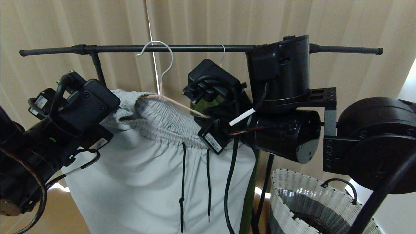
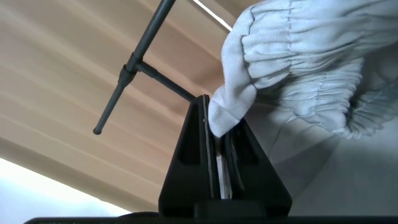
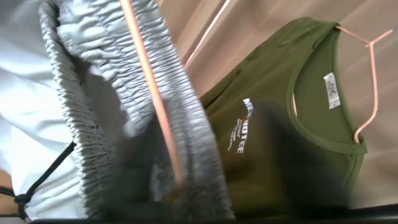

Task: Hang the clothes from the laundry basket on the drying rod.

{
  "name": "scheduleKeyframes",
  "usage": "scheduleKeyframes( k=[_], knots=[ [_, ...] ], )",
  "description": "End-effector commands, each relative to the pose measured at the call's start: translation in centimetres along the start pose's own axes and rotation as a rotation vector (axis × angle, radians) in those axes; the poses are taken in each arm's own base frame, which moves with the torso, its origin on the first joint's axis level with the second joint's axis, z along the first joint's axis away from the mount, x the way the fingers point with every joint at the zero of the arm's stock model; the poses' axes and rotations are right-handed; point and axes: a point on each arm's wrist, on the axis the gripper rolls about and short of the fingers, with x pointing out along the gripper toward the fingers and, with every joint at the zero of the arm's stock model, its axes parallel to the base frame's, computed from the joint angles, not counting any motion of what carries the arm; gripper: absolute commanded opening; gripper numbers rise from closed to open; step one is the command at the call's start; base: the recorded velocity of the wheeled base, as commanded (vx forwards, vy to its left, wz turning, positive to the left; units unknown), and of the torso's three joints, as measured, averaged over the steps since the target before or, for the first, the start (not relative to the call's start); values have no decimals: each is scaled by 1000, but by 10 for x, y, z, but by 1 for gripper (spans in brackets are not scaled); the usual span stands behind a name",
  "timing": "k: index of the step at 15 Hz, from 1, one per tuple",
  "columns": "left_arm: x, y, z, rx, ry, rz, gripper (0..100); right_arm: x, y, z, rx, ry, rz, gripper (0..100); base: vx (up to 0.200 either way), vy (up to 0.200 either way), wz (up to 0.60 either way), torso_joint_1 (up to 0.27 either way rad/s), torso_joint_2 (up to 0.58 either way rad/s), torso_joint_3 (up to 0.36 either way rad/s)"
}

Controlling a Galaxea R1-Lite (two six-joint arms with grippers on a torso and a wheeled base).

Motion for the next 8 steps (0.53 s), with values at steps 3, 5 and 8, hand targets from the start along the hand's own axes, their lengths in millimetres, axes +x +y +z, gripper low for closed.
scheduleKeyframes(
  k=[3,5,8],
  knots=[
    [0,0,-1,0,3,1,0,0,0,-1,0,1,0,0,0,0,0,0,0,0],
    [0,-1,-2,2,6,-3,0,-1,0,0,2,-2,-1,0,0,0,0,0,0,0],
    [-2,0,-2,-3,9,0,0,-3,-1,-1,5,-5,-7,0,0,0,0,0,0,0]
  ],
)
